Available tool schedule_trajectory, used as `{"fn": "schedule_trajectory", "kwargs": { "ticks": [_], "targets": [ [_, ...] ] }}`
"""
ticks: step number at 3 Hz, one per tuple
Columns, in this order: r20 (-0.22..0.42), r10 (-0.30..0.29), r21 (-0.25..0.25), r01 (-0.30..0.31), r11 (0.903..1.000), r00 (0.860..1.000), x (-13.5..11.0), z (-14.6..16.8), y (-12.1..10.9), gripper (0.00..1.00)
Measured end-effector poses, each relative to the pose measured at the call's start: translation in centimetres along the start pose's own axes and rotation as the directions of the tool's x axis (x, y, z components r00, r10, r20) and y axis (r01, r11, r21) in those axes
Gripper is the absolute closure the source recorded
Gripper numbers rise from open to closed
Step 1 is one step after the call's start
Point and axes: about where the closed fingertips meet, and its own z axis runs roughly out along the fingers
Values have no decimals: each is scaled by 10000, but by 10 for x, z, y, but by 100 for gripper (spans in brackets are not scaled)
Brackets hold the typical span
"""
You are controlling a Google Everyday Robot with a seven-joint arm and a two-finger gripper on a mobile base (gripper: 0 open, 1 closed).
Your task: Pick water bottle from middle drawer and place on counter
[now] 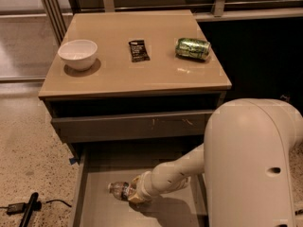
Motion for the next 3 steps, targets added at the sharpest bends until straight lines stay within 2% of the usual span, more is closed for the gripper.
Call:
{"fn": "schedule_trajectory", "kwargs": {
  "ticks": [1,2,3],
  "targets": [
    [163,5,-224,-1,9997,9999,-3,-1,1,100],
    [655,-188,-379,213,9991,9977,-10,-21,-1,100],
    [1086,-358,-63,368,9993,9934,-8,-63,-5,100]
  ]
}}
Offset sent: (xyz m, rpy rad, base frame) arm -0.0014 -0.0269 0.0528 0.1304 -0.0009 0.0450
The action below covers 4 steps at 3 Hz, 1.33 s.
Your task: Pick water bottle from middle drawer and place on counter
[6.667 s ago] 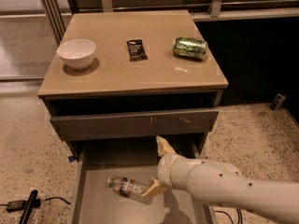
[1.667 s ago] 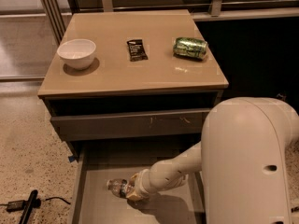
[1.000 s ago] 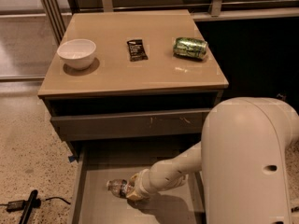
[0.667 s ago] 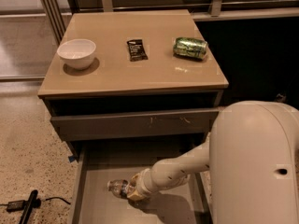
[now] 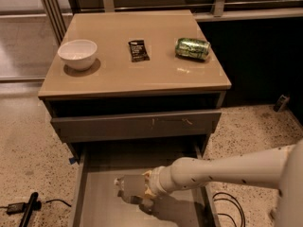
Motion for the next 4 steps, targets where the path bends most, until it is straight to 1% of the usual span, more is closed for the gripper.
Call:
{"fn": "schedule_trajectory", "kwargs": {
  "ticks": [1,2,3,4],
  "targets": [
    [271,-93,642,76,9979,9996,3,-58,-11,100],
    [449,-152,1212,96,9926,9989,-3,-120,-30,100],
    [307,-530,1378,483,9893,9981,-29,-182,-49,100],
    [317,-1295,1435,1237,9819,9911,-76,-250,-74,100]
  ]
}}
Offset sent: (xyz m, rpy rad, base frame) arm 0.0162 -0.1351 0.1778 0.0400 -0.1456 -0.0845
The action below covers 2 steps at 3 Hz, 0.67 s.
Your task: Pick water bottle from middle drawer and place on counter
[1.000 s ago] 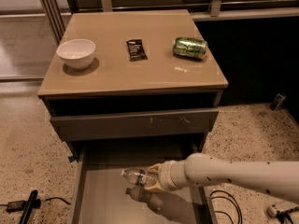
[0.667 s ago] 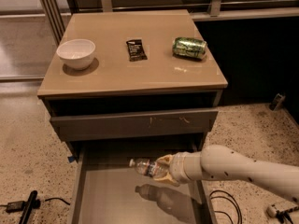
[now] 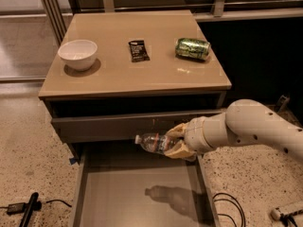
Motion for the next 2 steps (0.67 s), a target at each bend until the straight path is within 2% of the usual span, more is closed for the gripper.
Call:
{"fn": "schedule_trajectory", "kwargs": {
  "ticks": [1,2],
  "targets": [
    [0,0,0,0,10000,10000,0,0,0,100],
    [-206,-553,252,558,9981,9983,-17,-14,-24,100]
  ]
}}
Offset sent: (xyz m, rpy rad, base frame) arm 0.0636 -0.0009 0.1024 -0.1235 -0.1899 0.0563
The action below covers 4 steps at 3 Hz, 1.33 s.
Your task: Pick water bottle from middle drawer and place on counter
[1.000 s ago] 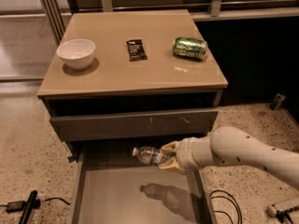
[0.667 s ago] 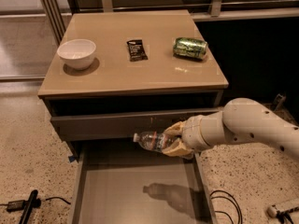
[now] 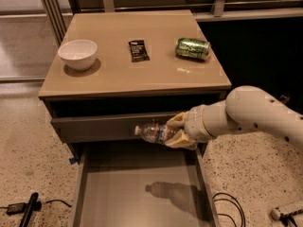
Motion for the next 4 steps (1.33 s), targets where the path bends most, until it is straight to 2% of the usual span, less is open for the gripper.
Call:
{"fn": "schedule_trajectory", "kwargs": {
  "ticks": [1,3,4],
  "targets": [
    [-329,-894,322,904,9954,9955,-29,-26,-45,100],
    [-743,-1517,679,1568,9853,9856,-60,-72,-127,100],
    [-1167,-1806,1004,1925,9761,9766,-76,-105,-146,100]
  ]
}}
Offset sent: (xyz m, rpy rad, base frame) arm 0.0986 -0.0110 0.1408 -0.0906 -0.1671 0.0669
